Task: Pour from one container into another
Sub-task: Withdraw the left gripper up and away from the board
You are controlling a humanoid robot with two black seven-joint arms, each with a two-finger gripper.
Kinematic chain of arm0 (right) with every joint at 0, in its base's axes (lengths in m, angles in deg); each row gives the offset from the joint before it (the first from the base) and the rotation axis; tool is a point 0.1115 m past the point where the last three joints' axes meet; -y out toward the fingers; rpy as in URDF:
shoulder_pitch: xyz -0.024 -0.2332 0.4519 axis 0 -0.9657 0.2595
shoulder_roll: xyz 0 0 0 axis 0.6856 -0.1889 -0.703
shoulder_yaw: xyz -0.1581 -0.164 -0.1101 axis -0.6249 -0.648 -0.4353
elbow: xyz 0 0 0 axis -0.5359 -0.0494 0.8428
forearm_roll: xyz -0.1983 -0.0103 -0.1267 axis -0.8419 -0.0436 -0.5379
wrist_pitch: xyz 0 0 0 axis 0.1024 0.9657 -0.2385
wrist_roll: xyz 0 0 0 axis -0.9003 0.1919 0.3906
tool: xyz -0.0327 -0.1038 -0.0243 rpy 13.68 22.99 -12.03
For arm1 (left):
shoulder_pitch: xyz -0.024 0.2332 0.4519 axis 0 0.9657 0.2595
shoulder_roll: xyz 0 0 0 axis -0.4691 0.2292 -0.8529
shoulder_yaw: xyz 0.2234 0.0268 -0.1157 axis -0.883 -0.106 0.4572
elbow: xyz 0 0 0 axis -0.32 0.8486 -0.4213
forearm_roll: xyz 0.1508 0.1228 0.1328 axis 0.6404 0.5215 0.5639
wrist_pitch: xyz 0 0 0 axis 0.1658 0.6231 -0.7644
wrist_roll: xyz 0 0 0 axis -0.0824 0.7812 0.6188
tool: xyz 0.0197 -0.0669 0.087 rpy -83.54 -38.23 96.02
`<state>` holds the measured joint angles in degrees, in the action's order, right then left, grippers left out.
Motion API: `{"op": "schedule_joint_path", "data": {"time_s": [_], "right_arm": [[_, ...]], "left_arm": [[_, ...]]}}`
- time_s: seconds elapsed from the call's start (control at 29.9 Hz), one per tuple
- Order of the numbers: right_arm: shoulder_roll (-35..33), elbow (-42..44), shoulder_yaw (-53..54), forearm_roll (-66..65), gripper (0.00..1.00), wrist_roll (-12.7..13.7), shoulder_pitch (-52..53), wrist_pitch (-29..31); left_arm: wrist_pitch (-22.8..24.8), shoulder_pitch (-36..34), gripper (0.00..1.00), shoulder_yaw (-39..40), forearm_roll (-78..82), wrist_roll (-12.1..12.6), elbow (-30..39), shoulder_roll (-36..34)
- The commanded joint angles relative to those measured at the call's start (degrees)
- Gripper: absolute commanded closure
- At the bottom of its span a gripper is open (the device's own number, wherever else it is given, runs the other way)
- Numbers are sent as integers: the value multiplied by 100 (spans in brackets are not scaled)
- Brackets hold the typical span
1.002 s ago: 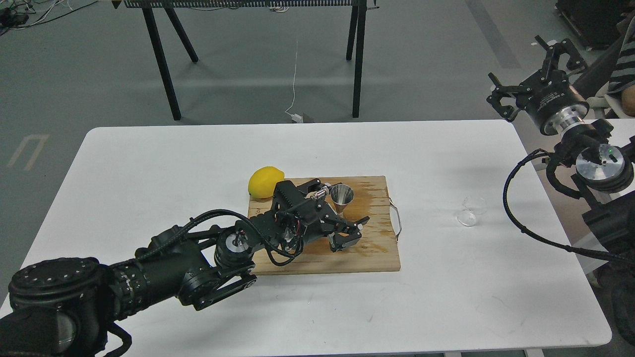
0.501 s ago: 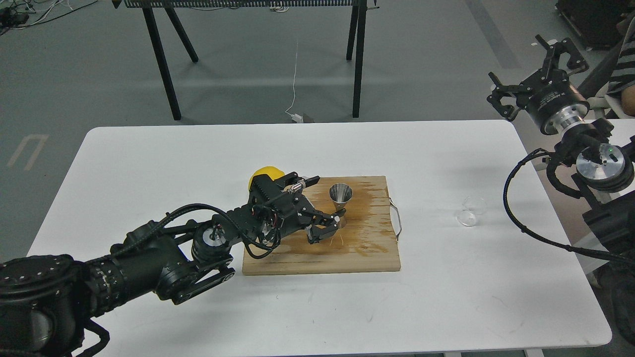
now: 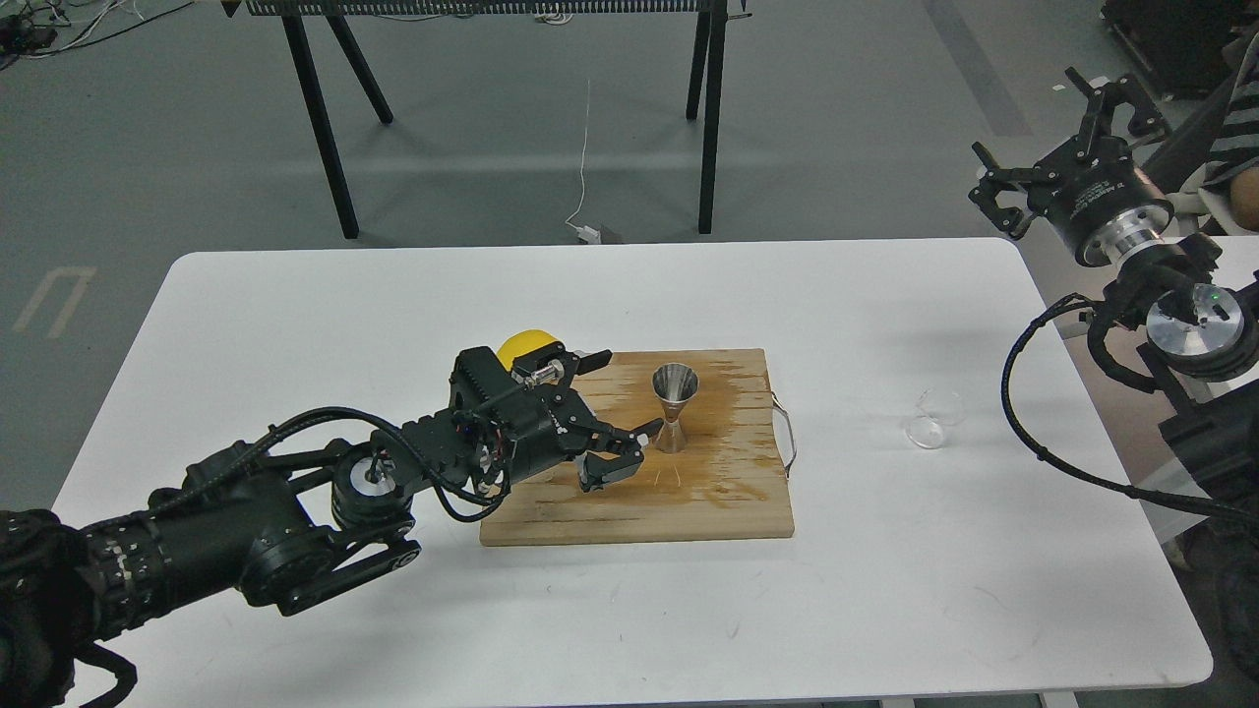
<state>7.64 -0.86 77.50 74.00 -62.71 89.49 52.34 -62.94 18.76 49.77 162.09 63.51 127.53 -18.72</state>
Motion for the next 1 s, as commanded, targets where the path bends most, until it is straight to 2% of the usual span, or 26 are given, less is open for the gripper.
{"op": "schedule_joint_path", "data": {"time_s": [0.0,0.1,0.2,0.3,0.43,0.6,0.77,0.9,0.97], "right_arm": [[10,5,-1,0,1,0,3,0],[19,6,-1,0,1,-9,-6,0],[28,23,52,0,1,-44,-15,0],[28,49,52,-9,1,-70,-15,-9],[28,41,34,0,1,-71,-6,-9],[10,-21,87,9,1,-71,-32,-9],[-77,-100,44,9,1,-71,-85,26],[-367,-328,26,26,1,-53,-217,70],[-499,-442,17,26,1,-18,-252,87]], "left_arm": [[-6,46,2,102,0,4,288,-505],[-23,107,2,348,0,-31,464,-971],[-102,283,2,909,0,-66,605,-1349],[-173,529,2,1612,-45,-224,684,-1587],[-191,793,2,2526,-1220,-260,798,-1702],[-33,767,2,3283,-3460,-251,939,-1694],[686,714,2,4038,-6263,-242,948,-1588],[1653,714,2,4610,-8338,-216,764,-1649],[2372,697,2,4751,-9007,-216,528,-1684]]}}
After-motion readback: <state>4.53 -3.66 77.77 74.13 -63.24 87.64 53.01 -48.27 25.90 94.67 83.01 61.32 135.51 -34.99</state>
